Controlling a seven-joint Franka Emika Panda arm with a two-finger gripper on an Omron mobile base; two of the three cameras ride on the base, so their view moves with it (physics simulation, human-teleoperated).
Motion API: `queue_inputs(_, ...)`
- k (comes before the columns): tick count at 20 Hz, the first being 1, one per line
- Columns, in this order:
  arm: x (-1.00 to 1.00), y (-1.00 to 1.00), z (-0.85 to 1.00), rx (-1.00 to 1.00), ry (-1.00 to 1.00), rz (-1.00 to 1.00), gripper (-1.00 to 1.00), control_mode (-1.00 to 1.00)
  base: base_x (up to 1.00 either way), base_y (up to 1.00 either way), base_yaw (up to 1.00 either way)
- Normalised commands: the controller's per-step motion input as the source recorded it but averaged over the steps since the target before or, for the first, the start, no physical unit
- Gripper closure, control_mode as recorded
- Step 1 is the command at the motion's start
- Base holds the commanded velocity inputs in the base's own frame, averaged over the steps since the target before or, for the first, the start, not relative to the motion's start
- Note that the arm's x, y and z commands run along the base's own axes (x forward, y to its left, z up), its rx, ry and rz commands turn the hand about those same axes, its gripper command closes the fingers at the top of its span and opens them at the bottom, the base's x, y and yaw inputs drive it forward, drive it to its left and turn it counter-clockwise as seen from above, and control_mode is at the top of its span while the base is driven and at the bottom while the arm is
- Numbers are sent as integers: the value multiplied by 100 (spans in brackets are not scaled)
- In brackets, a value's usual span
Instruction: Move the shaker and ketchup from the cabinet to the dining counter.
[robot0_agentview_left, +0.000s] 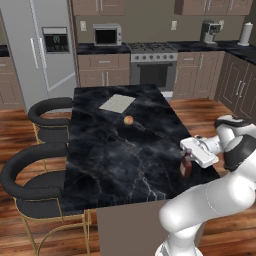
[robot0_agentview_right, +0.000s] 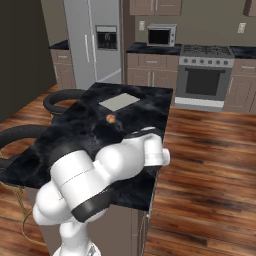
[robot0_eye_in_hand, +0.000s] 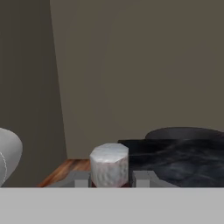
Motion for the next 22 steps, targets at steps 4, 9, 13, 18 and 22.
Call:
queue_inputs(4, 0, 0, -13, 0, 0, 0, 100, -100, 0, 0, 0)
queue_inputs(9, 0, 0, -17, 0, 0, 0, 100, -100, 0, 0, 0)
queue_inputs(13, 0, 0, -18, 0, 0, 0, 100, -100, 0, 0, 0)
queue_inputs(18, 0, 0, -18, 0, 0, 0, 100, -100, 0, 0, 0)
queue_inputs(22, 0, 0, -20, 0, 0, 0, 100, -100, 0, 0, 0)
